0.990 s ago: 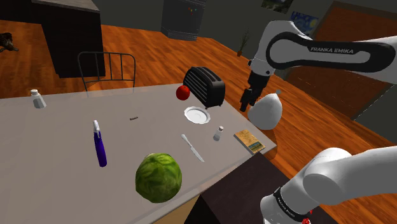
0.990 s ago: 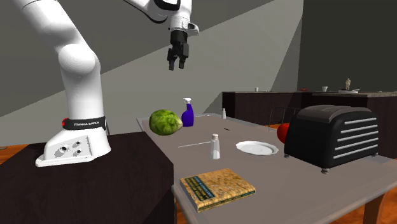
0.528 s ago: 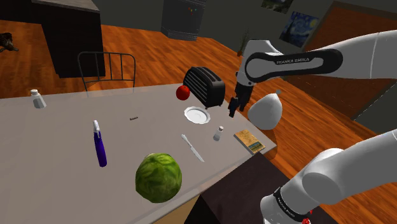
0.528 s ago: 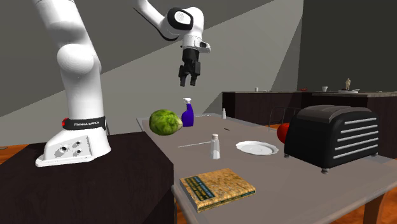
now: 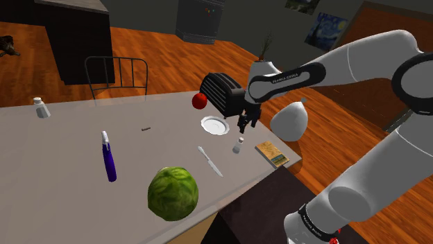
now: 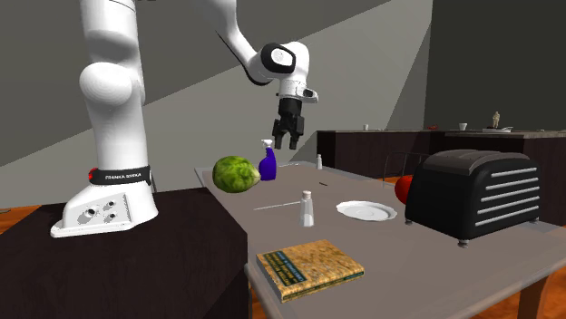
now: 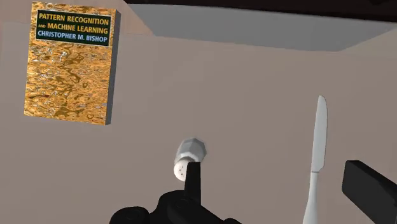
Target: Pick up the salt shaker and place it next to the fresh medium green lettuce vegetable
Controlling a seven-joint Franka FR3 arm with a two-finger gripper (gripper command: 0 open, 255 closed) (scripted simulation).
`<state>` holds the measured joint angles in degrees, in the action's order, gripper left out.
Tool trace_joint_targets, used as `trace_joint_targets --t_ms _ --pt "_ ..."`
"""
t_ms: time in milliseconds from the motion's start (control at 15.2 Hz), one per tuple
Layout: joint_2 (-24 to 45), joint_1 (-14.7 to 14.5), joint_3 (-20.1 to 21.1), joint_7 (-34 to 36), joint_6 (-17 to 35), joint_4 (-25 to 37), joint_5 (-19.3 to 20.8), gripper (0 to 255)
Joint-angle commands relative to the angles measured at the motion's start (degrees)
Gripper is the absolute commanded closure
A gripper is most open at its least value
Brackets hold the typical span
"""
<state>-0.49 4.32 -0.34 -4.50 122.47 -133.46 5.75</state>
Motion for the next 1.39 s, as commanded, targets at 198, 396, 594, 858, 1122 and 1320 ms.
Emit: trace_joint_targets --t_ms 198,396,594,858,1122,1320 --pt "10.7 0.9 -1.1 1.5 4.9 4.7 2.1 0" --pt "17.3 1.3 -1.9 2.4 7.1 8.4 3.1 0" --pt "23.9 1.7 -2.7 3.1 8.7 12.7 3.9 0" --pt "27.9 2.0 -3.2 3.4 10.6 14.5 4.4 0" --pt "29.9 2.2 -3.4 3.6 13.2 13.8 4.6 0" --pt "30.7 2.3 -3.5 3.7 14.3 13.6 4.8 0"
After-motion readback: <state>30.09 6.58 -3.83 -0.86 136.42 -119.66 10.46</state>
